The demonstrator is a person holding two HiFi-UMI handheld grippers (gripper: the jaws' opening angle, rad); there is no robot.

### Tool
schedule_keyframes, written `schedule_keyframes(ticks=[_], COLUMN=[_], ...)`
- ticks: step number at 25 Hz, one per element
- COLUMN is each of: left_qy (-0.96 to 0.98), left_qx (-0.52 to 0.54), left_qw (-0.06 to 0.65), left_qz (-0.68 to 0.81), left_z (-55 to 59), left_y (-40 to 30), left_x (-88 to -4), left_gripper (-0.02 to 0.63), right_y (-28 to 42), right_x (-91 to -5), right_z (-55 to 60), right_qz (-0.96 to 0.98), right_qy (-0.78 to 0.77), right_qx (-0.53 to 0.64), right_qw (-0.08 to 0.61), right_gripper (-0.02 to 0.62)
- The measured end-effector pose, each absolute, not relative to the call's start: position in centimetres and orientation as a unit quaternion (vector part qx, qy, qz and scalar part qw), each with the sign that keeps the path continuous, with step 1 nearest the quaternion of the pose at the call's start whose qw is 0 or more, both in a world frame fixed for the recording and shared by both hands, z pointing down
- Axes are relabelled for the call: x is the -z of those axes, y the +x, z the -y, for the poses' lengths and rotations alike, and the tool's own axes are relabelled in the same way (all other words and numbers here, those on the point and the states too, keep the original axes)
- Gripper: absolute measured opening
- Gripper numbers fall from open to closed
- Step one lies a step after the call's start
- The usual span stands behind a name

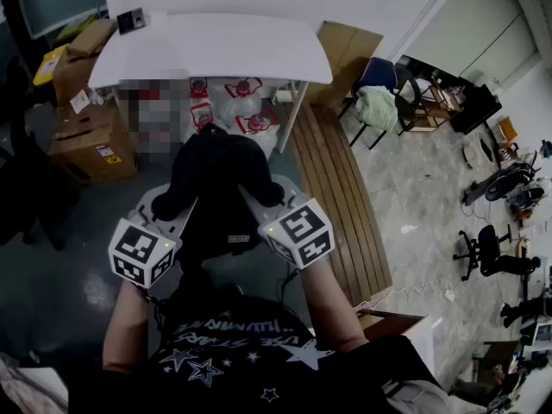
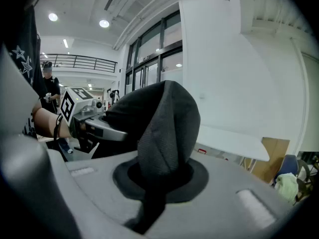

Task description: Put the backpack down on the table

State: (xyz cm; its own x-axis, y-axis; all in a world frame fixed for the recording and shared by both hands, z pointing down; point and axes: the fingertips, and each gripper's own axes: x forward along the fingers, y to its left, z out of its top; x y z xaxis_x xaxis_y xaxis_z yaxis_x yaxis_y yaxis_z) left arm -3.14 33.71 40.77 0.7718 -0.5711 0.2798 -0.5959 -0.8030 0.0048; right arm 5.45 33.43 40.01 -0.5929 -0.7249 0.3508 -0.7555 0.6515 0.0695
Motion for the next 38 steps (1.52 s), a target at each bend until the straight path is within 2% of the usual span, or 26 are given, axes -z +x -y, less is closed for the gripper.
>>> schedule_keyframes(ticks=[17, 38], left_qy=[0.936, 0.933], left_qx=[-0.136, -0.154], left_qw=[0.045, 0.082], left_qz=[0.321, 0.315], left_z=[-37.1, -38.2], left_y=[-3.1, -2.1], left_x=[-40.7, -43.1], left_gripper=[0.052, 0.052], right_y=[5.4, 6.4], right_x=[-40.1, -42.6], right_z=[-36.6, -37.2], right_qz=[0.896, 0.906], right_qy=[0.406, 0.376], right_qx=[-0.04, -0.061], right_qw=[0.174, 0.183], right_gripper=[0.026, 0.028])
